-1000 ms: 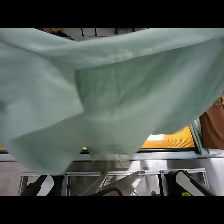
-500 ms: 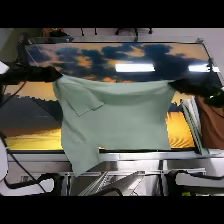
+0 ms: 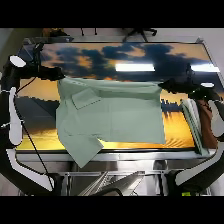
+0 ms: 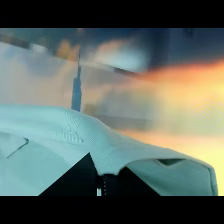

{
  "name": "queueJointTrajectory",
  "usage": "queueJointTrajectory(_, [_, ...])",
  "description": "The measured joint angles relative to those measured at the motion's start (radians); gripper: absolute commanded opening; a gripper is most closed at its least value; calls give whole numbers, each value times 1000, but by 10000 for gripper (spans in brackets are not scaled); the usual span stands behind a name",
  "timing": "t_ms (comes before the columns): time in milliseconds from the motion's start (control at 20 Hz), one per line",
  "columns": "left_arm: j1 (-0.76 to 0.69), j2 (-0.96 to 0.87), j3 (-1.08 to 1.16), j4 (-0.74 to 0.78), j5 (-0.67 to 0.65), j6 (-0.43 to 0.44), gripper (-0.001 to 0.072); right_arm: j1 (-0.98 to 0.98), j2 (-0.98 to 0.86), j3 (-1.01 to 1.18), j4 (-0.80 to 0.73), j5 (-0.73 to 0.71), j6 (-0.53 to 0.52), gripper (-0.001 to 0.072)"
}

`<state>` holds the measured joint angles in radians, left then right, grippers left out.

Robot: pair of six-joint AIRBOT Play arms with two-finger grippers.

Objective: Fold the shirts.

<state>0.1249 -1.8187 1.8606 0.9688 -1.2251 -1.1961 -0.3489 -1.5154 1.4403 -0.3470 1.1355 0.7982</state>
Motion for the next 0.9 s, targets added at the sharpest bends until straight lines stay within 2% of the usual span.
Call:
queueJointTrajectory(200, [11,-13,47,45,-132,-47,18,2,10,33,-149,41,67,19])
queueJointTrajectory(400, [13,-18,-30,105,-191,-89,18,10,10,1,-249,42,92,19])
queueJointTrajectory(850, [7,-20,-291,136,-55,-111,21,20,-31,-32,-308,6,107,21])
queueJointTrajectory(900, [6,-20,-304,135,-44,-113,23,20,-33,-33,-309,4,107,72])
